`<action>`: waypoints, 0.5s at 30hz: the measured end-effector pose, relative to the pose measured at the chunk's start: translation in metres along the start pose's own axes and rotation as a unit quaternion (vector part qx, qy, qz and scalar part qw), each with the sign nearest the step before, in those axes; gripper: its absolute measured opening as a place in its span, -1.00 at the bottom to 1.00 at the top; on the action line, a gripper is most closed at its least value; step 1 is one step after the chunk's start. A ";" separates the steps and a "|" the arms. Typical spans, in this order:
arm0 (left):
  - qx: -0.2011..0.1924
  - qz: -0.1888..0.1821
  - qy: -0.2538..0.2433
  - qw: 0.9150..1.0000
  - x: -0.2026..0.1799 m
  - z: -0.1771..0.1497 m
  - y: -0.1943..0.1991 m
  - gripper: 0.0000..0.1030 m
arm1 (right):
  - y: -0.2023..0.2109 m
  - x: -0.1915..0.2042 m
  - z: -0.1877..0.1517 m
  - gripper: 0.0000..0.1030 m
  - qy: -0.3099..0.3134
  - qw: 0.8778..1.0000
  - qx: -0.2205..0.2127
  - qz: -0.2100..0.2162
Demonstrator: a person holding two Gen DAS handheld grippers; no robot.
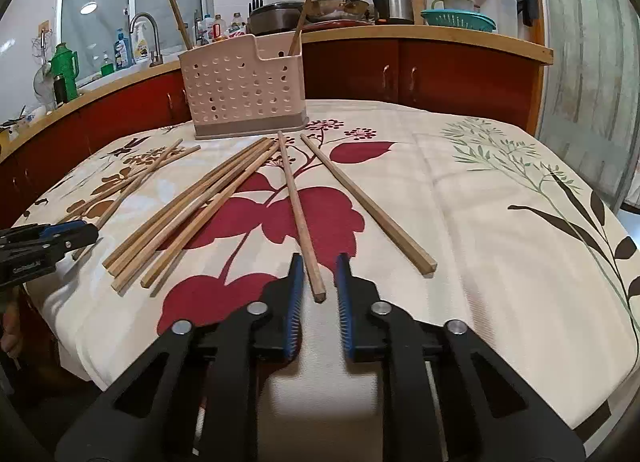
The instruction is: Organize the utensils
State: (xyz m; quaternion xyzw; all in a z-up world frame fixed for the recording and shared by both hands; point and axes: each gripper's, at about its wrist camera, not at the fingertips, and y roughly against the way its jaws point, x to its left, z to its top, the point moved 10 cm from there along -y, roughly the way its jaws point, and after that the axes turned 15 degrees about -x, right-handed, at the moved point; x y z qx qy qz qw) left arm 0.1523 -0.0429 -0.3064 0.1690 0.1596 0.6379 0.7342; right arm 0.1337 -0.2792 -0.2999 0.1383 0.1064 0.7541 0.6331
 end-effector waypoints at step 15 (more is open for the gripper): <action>-0.010 0.009 -0.034 0.999 -0.006 -0.006 0.010 -0.83 | 0.001 -0.001 0.000 -0.82 0.003 1.000 -0.004 -0.003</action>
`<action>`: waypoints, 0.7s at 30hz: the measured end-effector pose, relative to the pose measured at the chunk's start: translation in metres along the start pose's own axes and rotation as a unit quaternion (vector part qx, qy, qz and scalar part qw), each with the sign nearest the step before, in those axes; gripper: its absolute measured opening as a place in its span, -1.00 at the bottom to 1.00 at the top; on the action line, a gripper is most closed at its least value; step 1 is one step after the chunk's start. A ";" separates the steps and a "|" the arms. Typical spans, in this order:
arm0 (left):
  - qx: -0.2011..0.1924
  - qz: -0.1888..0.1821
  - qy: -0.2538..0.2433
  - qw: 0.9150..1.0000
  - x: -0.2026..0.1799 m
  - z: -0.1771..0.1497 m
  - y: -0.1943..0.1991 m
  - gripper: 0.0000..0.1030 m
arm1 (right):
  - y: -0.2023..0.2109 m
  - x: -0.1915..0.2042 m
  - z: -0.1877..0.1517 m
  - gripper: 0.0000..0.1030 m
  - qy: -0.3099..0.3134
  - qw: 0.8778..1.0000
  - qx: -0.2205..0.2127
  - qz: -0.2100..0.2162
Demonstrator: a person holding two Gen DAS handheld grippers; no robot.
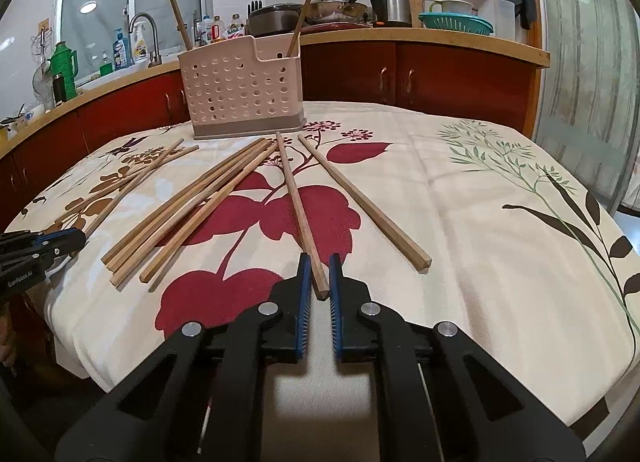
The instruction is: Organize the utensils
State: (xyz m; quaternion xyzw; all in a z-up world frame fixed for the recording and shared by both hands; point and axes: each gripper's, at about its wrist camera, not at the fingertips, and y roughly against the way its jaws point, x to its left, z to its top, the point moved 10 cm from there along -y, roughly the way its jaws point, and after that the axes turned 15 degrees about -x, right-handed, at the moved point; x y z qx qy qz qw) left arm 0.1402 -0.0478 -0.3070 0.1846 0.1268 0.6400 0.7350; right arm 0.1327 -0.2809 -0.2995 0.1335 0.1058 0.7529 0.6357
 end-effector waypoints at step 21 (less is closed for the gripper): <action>-0.089 0.025 -0.002 0.996 0.020 0.056 0.043 -0.87 | 0.046 0.003 0.074 -0.85 -0.005 0.997 -0.081 -0.004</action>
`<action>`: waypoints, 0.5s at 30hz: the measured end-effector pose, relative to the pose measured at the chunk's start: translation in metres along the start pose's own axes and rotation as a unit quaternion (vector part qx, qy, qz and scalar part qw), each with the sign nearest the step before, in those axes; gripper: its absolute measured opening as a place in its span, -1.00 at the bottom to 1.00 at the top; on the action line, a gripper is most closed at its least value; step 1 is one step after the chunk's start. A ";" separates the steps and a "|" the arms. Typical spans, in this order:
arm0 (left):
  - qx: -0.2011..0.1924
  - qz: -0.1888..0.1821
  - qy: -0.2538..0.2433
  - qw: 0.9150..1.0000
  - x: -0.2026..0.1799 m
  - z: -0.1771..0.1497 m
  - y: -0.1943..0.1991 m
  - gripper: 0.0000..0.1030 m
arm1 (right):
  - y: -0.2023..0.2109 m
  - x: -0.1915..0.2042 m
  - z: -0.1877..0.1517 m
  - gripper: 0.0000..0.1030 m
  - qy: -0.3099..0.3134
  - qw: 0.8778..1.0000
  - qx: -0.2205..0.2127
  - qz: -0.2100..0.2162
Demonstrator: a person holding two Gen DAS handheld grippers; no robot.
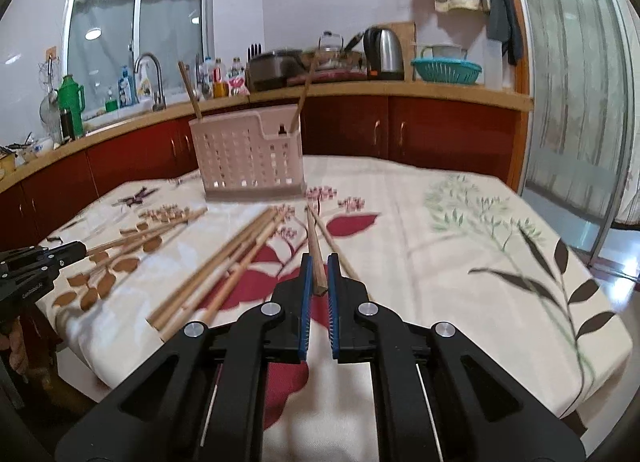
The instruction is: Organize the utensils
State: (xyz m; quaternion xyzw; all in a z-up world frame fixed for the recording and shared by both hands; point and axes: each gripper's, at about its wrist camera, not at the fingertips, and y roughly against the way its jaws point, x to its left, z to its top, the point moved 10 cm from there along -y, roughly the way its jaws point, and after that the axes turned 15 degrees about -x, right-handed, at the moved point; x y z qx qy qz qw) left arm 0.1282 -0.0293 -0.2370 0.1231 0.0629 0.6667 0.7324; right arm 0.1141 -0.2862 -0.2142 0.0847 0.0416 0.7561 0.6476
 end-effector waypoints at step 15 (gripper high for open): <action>-0.082 0.008 0.010 0.997 0.017 0.076 0.021 -0.87 | 0.013 0.013 0.060 -0.87 0.006 0.999 -0.050 0.011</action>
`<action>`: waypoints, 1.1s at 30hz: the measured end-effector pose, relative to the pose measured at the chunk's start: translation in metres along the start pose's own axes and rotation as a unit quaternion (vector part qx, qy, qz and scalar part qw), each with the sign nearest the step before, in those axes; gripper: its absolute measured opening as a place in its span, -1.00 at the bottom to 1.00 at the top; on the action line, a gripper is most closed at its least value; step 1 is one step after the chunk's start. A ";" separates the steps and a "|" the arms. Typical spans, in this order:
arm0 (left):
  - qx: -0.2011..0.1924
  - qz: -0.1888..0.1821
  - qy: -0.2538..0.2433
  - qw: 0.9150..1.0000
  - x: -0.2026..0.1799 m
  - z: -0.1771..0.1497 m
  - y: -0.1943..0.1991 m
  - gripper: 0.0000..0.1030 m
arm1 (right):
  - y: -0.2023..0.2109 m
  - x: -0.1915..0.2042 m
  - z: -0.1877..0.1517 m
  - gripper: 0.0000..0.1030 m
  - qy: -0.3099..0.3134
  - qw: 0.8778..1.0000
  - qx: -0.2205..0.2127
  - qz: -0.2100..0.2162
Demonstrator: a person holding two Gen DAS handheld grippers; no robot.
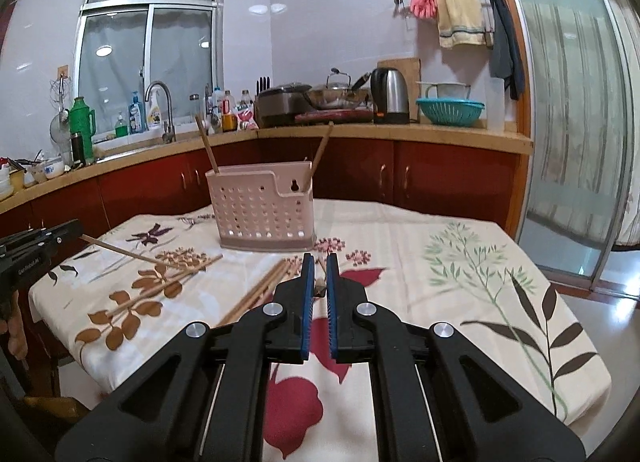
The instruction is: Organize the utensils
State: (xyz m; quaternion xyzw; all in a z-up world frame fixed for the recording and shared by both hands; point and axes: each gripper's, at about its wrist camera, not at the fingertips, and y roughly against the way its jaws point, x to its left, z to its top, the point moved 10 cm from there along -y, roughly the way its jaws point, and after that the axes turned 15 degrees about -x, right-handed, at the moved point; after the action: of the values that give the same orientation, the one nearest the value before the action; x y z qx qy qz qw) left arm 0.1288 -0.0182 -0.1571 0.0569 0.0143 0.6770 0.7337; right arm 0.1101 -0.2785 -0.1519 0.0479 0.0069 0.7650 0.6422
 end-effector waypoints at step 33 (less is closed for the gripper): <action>-0.036 -0.014 -0.025 0.999 -0.005 0.062 -0.073 -0.86 | -0.110 0.017 0.064 -0.87 0.023 0.998 -0.051 0.029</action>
State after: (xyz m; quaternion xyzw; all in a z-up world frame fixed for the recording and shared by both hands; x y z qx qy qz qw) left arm 0.2067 -0.0329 -0.1036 0.0466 -0.0278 0.6648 0.7450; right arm 0.2206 -0.2460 -0.0954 -0.0022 -0.0192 0.7836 0.6210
